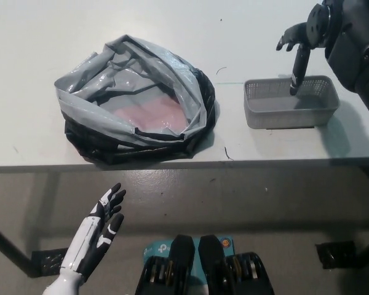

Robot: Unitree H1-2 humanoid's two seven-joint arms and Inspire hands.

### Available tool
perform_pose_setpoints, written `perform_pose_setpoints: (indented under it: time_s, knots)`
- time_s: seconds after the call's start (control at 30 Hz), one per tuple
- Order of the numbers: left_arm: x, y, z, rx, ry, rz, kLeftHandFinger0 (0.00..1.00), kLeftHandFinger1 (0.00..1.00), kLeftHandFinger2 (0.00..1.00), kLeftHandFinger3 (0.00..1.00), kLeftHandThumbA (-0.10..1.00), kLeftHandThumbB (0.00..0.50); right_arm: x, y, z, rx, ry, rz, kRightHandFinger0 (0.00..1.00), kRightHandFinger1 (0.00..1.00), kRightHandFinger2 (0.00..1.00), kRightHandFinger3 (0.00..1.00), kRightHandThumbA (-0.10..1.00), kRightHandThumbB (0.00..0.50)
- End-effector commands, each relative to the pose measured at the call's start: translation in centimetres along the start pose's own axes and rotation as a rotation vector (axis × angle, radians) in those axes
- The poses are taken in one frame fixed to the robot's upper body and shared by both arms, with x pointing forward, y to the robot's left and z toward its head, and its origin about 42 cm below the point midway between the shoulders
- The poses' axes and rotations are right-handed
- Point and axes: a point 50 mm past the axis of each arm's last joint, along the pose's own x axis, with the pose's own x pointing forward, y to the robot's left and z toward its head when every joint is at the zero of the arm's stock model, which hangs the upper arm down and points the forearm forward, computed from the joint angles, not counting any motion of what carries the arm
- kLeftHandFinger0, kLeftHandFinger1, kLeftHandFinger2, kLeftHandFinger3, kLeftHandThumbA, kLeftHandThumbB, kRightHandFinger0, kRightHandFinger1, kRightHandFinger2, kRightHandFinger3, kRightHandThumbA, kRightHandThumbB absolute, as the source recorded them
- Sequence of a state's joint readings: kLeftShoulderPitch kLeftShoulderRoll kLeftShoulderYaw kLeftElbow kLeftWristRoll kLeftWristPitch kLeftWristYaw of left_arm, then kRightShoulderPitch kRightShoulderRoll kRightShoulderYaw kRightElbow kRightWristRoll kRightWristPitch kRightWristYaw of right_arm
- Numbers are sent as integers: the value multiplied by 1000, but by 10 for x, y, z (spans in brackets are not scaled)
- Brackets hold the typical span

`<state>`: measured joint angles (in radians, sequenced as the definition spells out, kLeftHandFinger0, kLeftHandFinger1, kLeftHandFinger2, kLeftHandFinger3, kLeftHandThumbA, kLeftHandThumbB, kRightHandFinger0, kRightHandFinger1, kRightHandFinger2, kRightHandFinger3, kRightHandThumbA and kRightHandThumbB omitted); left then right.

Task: Use the right hand to pick up a small rectangular container and put it into a plastic bag and lift the bag

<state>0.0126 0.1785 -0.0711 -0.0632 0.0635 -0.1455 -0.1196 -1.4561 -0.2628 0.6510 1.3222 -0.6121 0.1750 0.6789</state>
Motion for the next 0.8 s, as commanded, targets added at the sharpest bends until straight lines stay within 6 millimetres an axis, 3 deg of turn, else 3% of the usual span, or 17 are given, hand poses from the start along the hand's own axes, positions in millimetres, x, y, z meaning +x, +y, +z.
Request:
perform_pose_setpoints:
  time_s: [0.0, 0.23, 0.6, 0.67, 0.73, 0.77]
  knots:
    - [5, 6, 12, 31, -58, -18, 1000, 1000, 1000, 1000, 910, 269, -21, -31, 2, -17, 5, -35, 1000, 1000, 1000, 1000, 1000, 500]
    - [6, 8, 11, 35, -58, -17, 1000, 1000, 1000, 1000, 914, 273, -24, -28, 2, -37, 21, 99, 1000, 1000, 1000, 1000, 1000, 500]
    - [6, 8, 12, 34, -57, -16, 1000, 1000, 1000, 1000, 907, 273, -19, -21, 4, -107, 20, 113, 1000, 1000, 1000, 1000, 1000, 499]
    - [6, 7, 12, 33, -57, -15, 1000, 1000, 1000, 1000, 907, 273, -18, -19, 5, -126, -10, 126, 1000, 1000, 1000, 1000, 1000, 439]
    - [6, 8, 13, 32, -58, -15, 1000, 1000, 1000, 1000, 906, 273, -18, -18, 5, -127, -29, 136, 1000, 1000, 1000, 1000, 1000, 432]
    - [7, 8, 13, 30, -58, -16, 1000, 1000, 1000, 1000, 904, 273, -17, -17, 5, -129, -39, 137, 1000, 1000, 1000, 1000, 1000, 403]
